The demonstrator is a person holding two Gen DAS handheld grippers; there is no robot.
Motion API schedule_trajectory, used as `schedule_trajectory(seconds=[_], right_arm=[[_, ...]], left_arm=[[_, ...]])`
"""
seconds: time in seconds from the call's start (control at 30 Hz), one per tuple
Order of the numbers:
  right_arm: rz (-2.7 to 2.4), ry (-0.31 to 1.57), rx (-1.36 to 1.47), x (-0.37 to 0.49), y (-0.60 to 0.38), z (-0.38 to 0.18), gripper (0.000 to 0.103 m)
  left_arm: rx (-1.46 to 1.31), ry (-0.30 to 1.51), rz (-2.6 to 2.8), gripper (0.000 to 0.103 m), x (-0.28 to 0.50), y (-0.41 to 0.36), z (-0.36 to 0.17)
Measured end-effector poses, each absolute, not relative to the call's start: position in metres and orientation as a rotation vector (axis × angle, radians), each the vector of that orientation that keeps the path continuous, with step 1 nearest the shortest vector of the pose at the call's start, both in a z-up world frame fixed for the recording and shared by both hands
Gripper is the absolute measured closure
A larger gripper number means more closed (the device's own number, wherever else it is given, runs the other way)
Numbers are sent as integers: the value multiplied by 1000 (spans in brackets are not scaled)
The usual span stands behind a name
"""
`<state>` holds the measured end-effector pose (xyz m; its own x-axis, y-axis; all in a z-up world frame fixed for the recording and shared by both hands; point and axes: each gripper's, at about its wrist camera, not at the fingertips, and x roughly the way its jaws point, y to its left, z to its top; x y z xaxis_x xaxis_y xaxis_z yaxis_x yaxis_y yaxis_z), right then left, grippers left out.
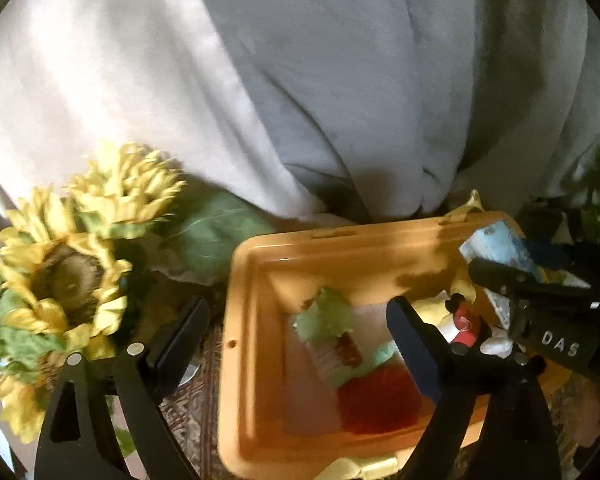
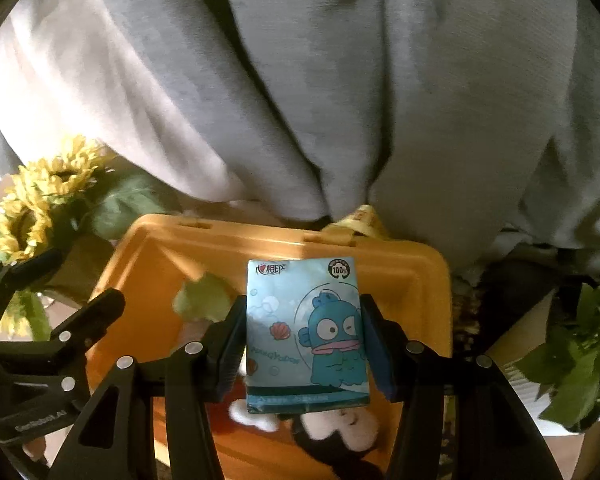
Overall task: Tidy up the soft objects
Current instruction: 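Open the left tool dropping the frog while the right tool releases the card into the crate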
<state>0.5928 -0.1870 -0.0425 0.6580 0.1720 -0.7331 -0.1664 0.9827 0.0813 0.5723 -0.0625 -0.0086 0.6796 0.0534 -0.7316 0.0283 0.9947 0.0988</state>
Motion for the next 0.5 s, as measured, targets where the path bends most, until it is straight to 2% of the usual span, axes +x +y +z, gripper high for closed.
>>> schedule_trajectory(seconds=[0.17, 0.23, 0.33, 0.5], right_arm=[[267, 844, 33, 594, -176, -40, 47], [308, 856, 65, 596, -171, -38, 38], [307, 853, 72, 593, -167, -34, 33], [269, 822, 39, 575, -165, -25, 33]], left_arm=[[73, 828, 59, 9, 559, -47, 2], [53, 824, 69, 9, 552, -41, 4], [43, 809, 78, 9, 540, -37, 9], [44, 775, 84, 9, 522, -35, 18]])
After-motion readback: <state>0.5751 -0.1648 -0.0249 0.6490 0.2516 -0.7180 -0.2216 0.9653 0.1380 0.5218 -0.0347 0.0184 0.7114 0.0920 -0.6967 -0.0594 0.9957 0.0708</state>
